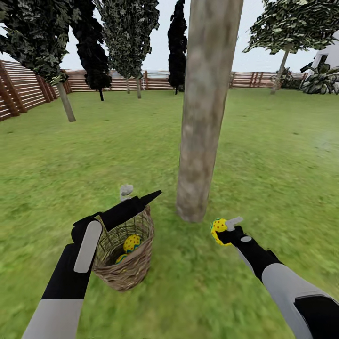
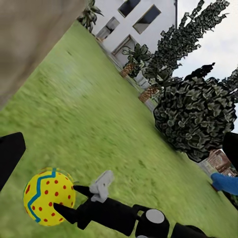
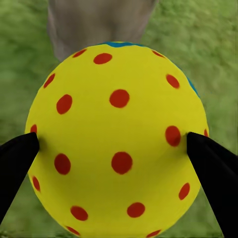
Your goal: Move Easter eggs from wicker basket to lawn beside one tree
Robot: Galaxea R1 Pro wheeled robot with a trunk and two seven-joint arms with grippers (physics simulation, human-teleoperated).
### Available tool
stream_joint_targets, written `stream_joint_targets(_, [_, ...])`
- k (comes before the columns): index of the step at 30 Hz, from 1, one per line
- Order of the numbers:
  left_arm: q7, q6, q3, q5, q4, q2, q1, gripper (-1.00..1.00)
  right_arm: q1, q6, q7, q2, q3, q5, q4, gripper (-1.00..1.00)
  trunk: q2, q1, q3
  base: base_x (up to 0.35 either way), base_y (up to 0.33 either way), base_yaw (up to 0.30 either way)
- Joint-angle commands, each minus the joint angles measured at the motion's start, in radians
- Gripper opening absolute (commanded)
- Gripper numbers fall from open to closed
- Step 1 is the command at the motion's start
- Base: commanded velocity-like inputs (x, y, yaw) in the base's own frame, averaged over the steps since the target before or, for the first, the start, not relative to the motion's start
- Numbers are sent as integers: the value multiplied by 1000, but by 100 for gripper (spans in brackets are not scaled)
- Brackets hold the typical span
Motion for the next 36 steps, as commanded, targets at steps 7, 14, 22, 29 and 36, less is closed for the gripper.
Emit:
stream_joint_targets(7, [-3, 6, 3, 1, 0, -1, -1, 100, 6, -118, -115, 70, -1, 152, 99, -100, 0, 0, -1, 11, -297, 8])
stream_joint_targets(14, [-5, 6, 3, 1, 0, 0, -1, 100, 16, -118, -120, 88, 0, 157, 100, -100, 0, 0, -1, 155, -256, 0])
stream_joint_targets(22, [-33, 6, 3, 0, -3, 5, -1, 100, 17, -118, -121, 89, 0, 156, 100, -100, -1, 0, -5, 144, -115, 0])
stream_joint_targets(29, [-37, 6, 3, 0, -2, 5, -1, 100, 19, -118, -119, 103, -1, 157, 100, -100, -2, 3, -32, 0, 0, 117])
stream_joint_targets(36, [-37, 6, 2, 1, -2, 4, -1, 100, 22, -118, -121, 113, -1, 158, 100, -100, -4, 6, -59, 0, 0, 290])
